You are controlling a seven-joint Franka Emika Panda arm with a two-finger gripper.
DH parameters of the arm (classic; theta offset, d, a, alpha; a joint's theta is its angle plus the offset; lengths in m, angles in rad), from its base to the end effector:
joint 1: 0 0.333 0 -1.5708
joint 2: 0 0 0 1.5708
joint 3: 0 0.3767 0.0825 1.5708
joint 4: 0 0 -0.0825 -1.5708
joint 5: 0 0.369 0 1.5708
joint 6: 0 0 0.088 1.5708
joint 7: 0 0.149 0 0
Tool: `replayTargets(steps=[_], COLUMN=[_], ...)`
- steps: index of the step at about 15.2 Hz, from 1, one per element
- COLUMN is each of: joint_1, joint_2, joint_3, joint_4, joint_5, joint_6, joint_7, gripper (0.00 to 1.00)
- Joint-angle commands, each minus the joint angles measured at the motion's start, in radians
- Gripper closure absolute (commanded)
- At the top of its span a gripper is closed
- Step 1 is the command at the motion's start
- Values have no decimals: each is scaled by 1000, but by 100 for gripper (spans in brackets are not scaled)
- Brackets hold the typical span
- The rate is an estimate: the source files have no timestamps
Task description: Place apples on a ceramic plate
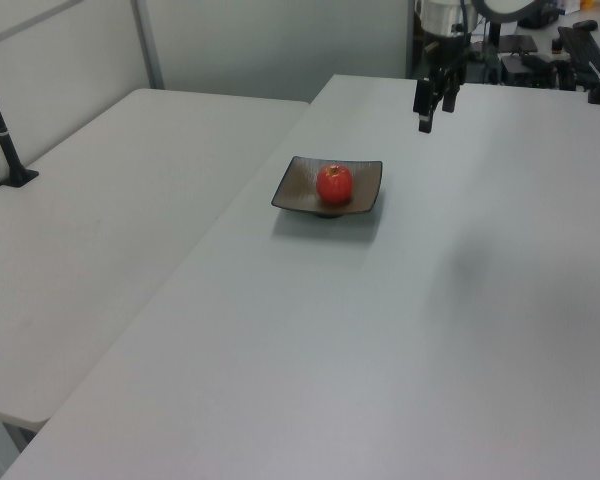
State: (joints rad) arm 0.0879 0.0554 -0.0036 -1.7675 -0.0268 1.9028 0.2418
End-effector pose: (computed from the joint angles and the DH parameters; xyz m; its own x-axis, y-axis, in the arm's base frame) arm 0.5790 0.0460 0.5509 0.9854 -0.1484 0.0836 -0.1495 -0.9887 0.0063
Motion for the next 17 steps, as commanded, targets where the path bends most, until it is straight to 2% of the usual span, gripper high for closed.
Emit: replayTargets(steps=[1, 8, 17], joint_1=[27, 26, 27], joint_2=[-52, -58, -65], joint_3=[-44, -44, -49], joint_4=[-64, -85, -86], joint_5=[39, 22, 12], joint_6=[52, 38, 36], joint_7=[-24, -127, -128], gripper=[0, 0, 0])
